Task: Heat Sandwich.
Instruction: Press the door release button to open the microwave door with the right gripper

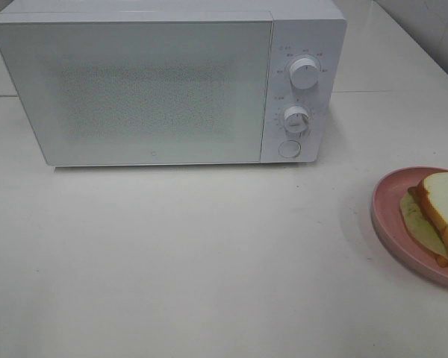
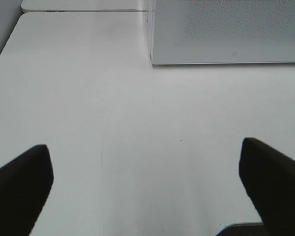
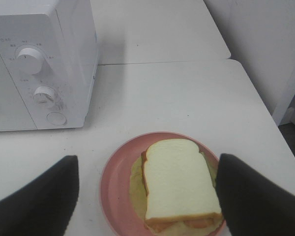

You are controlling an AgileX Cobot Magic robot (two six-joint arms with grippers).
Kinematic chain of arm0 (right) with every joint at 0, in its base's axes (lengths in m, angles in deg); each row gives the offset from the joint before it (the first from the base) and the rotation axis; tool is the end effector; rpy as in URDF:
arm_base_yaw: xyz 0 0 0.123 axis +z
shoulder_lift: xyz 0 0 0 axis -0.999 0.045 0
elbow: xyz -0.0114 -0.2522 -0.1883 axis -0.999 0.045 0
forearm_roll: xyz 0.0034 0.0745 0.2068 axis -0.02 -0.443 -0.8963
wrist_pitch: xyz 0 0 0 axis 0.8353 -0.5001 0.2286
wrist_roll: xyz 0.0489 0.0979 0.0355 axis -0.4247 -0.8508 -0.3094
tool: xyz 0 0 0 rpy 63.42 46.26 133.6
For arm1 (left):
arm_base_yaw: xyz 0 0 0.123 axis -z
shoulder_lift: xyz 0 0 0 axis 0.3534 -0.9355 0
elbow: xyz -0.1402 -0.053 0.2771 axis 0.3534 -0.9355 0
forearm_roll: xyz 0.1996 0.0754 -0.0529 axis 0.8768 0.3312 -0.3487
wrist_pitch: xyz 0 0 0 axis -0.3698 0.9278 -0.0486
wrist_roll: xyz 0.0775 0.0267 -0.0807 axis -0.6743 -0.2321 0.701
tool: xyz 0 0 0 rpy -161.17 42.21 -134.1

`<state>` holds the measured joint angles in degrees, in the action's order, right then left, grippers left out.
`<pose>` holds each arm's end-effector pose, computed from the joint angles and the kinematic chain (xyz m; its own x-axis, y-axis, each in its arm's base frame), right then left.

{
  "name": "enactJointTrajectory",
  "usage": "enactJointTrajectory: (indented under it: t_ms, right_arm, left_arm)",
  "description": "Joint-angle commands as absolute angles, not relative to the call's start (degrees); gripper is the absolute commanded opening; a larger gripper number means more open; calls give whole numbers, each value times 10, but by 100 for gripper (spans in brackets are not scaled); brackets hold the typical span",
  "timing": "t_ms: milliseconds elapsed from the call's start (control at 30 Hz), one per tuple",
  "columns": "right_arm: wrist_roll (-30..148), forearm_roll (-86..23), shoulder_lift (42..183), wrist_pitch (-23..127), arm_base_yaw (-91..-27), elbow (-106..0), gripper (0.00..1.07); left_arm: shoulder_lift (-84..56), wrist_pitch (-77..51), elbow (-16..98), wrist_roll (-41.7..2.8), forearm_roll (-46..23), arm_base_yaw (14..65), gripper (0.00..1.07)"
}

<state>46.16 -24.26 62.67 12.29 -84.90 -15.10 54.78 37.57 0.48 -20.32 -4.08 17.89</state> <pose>0.0280 -0.0068 0.3061 -0.3387 0.0345 -0.9403 0.0383 0.9990 0.0229 -0.0449 -0.0147 0.2541 -0.4473 0.0004 -0.8944 0.0579 0.9979 -0.0285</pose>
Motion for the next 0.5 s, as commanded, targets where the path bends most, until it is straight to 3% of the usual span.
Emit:
enactJointTrajectory:
  t_ms: [33,500]
  right_arm:
    - [457,-242,652,175,-851,-136,75]
    - [455,-241,784,331,-851,-110,75]
  left_arm:
    - [559,370,4,-200,-44,176,98]
    - [559,370,4,-200,-44,176,98]
